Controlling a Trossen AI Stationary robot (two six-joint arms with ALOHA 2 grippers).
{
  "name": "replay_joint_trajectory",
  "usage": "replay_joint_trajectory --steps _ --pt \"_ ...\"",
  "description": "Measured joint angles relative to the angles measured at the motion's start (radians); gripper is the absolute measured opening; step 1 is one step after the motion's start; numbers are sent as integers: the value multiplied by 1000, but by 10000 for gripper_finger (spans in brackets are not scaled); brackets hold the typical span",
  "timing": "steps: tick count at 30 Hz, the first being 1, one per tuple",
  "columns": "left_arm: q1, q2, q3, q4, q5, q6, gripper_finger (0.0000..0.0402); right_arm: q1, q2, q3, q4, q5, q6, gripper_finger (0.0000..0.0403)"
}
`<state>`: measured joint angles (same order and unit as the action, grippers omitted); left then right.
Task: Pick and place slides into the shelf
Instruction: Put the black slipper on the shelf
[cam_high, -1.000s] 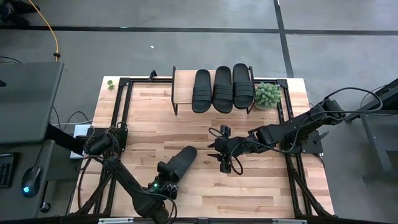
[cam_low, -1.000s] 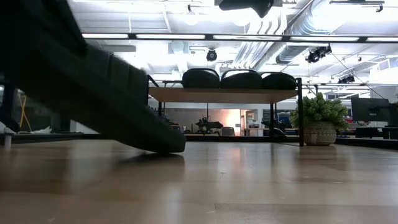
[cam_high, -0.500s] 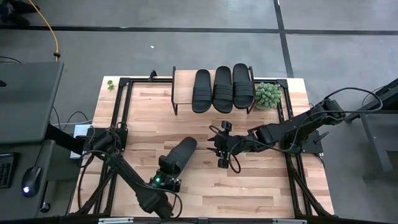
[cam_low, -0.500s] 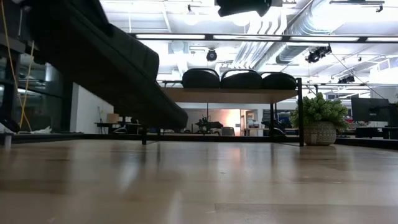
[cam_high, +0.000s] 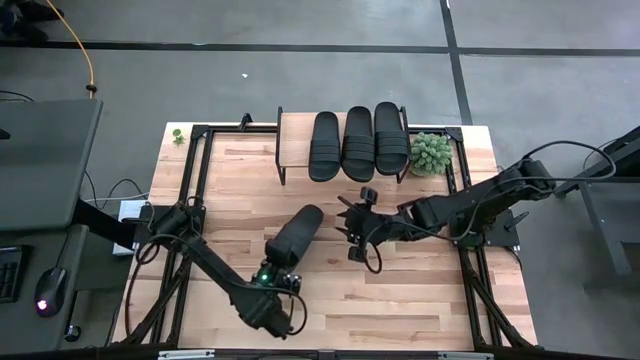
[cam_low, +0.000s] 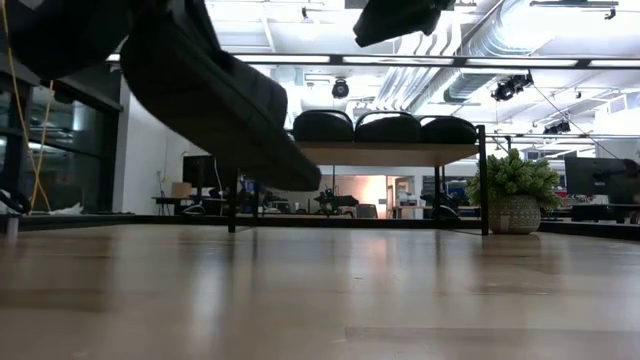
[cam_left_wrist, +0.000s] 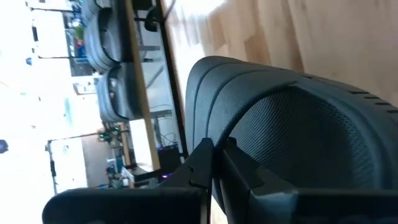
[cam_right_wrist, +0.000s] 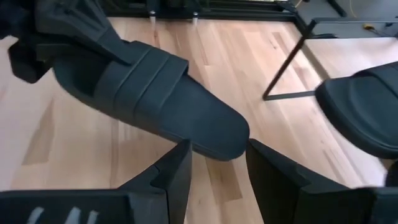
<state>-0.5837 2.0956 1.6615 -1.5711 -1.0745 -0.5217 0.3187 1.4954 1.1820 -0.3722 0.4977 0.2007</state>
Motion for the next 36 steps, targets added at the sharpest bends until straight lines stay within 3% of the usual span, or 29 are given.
replay_joint_trajectory --steps 6,20,36 --pt "10 -13 0 0 -38 29 6 5 -24 0 -40 4 29 142" --pt "21 -190 0 0 -64 -6 6 18 -32 0 -103 35 71 142" --pt "22 -412 0 0 -169 156 11 18 -32 0 -100 34 71 142"
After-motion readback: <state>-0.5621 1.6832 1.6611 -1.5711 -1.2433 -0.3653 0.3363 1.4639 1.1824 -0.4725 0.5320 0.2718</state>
